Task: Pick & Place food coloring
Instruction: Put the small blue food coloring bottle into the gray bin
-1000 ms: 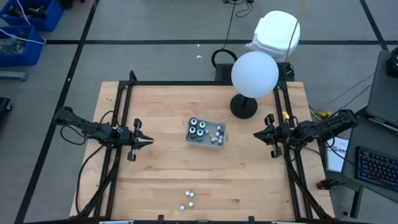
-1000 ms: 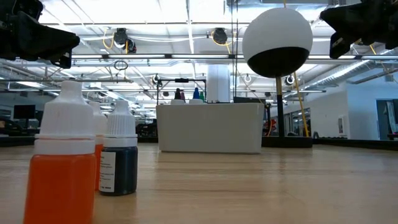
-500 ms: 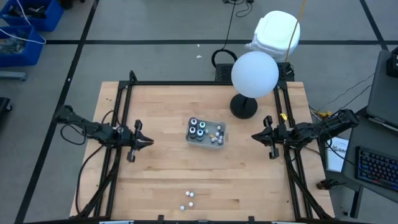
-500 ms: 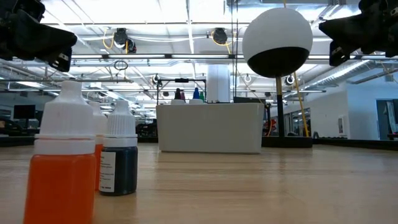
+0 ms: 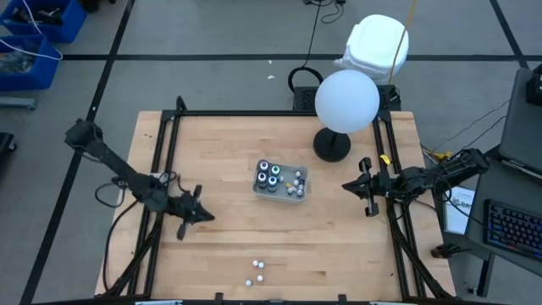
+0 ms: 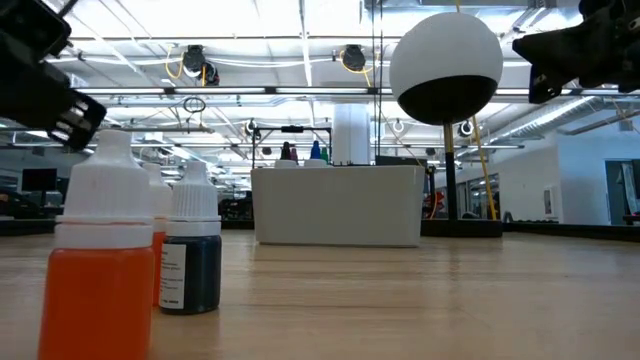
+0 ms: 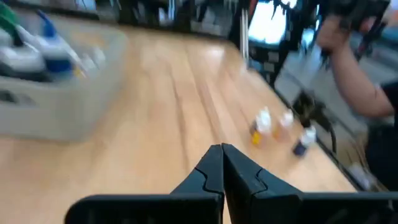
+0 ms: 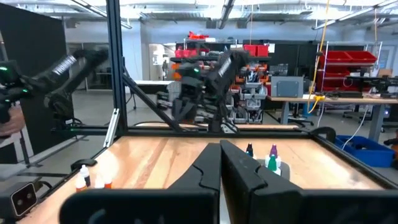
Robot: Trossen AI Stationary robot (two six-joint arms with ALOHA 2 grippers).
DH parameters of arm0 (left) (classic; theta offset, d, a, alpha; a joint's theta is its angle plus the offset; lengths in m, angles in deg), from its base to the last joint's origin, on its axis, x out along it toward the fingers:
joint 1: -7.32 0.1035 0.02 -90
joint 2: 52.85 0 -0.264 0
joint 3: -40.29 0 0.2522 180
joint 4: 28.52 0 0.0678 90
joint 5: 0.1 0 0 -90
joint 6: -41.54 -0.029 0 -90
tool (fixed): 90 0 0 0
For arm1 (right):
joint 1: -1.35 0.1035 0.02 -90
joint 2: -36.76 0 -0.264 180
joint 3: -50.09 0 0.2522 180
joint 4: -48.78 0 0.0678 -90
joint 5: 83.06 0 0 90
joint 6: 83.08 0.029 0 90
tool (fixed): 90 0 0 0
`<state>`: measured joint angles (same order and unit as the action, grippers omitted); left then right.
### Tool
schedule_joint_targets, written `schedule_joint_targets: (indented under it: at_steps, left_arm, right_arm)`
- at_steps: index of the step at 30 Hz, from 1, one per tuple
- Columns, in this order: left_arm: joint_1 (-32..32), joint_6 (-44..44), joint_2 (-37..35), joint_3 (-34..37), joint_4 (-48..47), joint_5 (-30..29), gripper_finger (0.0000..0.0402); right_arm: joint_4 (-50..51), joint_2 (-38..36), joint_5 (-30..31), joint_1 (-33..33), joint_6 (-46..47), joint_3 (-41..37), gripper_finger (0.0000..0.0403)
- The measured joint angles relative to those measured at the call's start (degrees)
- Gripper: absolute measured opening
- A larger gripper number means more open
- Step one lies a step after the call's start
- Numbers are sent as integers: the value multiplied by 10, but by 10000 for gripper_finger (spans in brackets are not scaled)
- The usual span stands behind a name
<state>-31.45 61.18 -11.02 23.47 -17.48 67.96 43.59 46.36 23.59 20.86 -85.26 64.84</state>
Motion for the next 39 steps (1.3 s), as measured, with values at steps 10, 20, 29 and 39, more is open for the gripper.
schedule_joint_targets:
  at_steps: [10, 20, 29, 39]
  left_arm:
    - [-94, 30, 355, -311, -147, -8, 10]
    - [-86, 37, 582, -581, -310, 46, 80]
    - [-71, 21, 703, -752, -411, 86, 177]
    - [-42, 66, 745, -801, -515, 100, 200]
  right_arm:
    - [-28, 19, 0, 0, -12, -1, 0]
    - [-37, 21, -5, 0, -6, -1, 0]
    - [-18, 26, -5, 0, 14, -1, 0]
    - [-27, 26, -5, 0, -10, -1, 0]
